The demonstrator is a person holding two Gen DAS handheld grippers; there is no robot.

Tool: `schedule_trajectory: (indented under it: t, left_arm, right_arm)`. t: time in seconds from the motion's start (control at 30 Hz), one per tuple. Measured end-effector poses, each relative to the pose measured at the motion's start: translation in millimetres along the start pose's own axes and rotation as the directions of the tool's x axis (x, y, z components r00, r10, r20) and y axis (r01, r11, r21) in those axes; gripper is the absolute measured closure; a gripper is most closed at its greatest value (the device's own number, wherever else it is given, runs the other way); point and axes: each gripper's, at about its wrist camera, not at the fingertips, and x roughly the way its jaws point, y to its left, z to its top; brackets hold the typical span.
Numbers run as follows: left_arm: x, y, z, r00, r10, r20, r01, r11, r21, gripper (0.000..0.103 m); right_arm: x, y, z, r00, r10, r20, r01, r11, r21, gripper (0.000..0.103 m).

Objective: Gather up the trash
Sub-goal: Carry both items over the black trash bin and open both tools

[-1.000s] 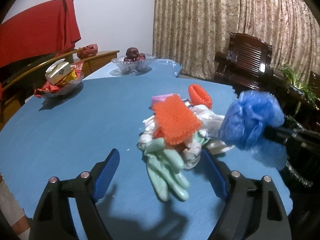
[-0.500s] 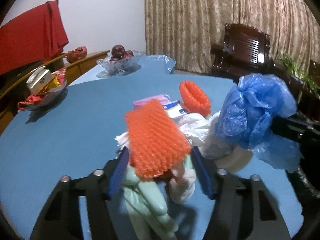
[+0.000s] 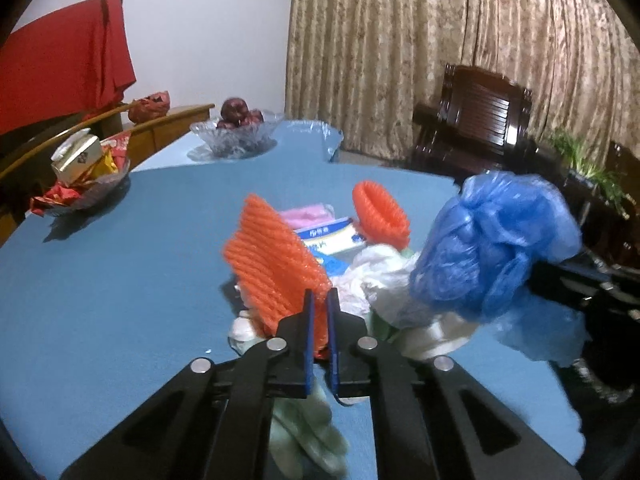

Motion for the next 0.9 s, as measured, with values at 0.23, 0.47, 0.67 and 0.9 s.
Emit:
schedule_trajectory:
  t: [0.23,0.47,0.67,0.9]
  left_arm:
    - [-51,2,16,0.997,-0.04,0.073,0.042,0.999,-0.023,0.098]
    - [-85,-10,20,0.991,-0.099,0.094,0.101,0.995,-0.009,0.098]
    - [-95,-33,22,0.982,-0.171,0.084,0.17,0.985,0.016,0.098]
    - [-93,-85,24,0.951,-0.305,0.054,0.299,0.95,0.09,0.098]
  right_arm:
    - [-37,23,8,0.997,0.023,0.074,-0.02,0.999,-0.04,0.099]
    - [-72,31,2,0.994,0.014,0.11,-0.008,0.998,-0.059,0.099]
    - [-100,1,-2,0.989,-0.059,0.138,0.059,0.998,0.005,0.099]
    - [-136,-55,-23,0.967,-0.219,0.134,0.209,0.974,0.086,0.099]
